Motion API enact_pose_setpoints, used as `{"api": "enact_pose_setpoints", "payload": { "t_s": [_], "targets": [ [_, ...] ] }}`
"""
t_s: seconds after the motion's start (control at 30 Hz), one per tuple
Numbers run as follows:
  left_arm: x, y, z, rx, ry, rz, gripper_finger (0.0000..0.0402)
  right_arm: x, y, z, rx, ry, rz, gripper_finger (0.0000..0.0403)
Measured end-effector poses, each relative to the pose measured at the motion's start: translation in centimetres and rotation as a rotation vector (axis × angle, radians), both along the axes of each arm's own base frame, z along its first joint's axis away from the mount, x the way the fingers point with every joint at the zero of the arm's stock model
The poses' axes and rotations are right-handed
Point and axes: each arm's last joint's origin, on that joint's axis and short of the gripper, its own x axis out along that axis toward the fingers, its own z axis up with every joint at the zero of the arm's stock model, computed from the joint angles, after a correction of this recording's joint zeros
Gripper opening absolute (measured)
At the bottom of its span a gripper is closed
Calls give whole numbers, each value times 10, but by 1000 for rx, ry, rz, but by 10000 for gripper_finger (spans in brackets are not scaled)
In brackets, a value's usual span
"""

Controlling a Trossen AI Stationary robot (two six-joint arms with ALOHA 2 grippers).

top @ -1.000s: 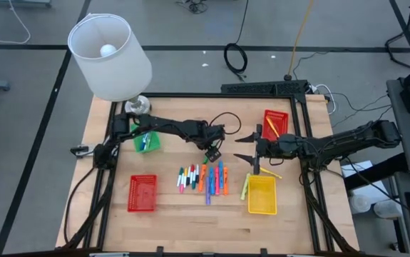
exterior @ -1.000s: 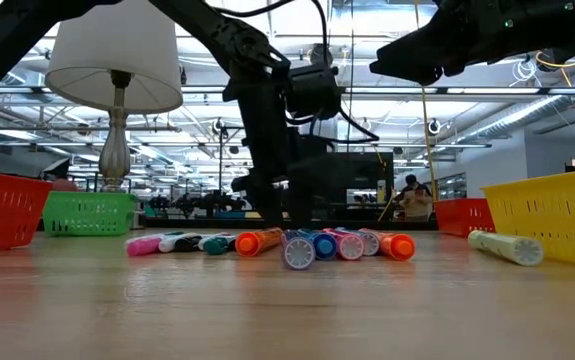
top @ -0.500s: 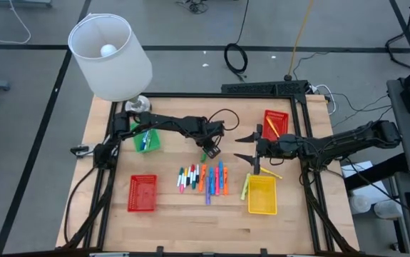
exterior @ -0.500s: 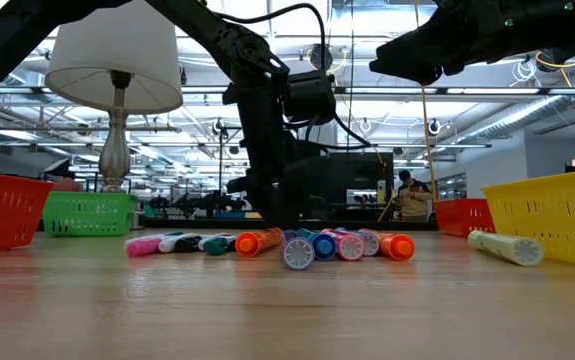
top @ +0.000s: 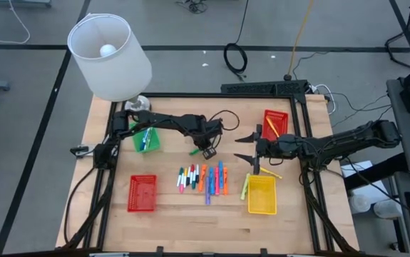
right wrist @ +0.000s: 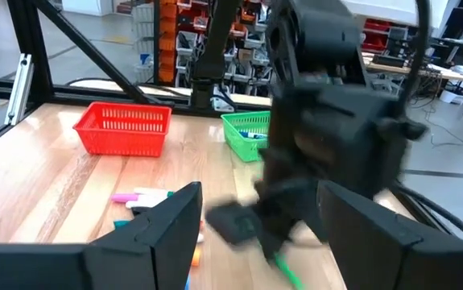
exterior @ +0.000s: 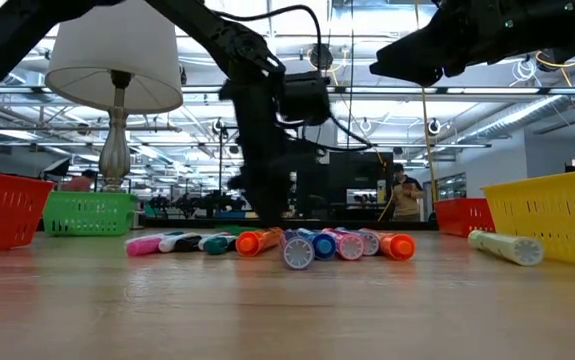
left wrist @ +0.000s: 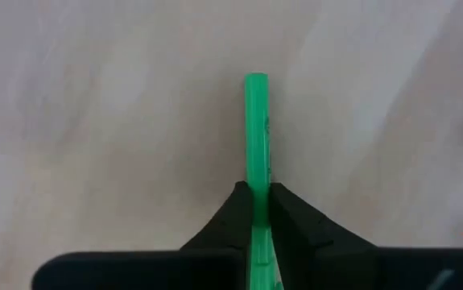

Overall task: Pick & Place Markers
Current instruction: Put the green pen into the top red basket

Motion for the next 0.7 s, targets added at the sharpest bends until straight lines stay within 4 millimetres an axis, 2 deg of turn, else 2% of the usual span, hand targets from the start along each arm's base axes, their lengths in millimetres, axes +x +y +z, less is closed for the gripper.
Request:
{"api": "enact_pose_setpoints", "payload": {
  "t_s": [0.07,0.13,0.27,0.5,0.63,0.7],
  "targets": [
    [-9,-2,17,24,17,-20,23,0,0,-1,-1,5,-1,238],
    [-11,-4,47,80,-81,-42,15,0,0,-2,-13,27,-5,238],
    [-29,-10,105,190,-214,-81,15,-1,-3,-5,-70,64,-89,238],
    [-55,-35,207,346,-692,-180,16,7,-10,-7,-29,15,-150,238],
    [-61,-53,239,382,-914,-269,15,22,-11,-8,-68,-83,-110,238],
    [-63,-60,248,388,-981,-325,15,28,-10,-5,-103,-178,-67,238]
  ]
}}
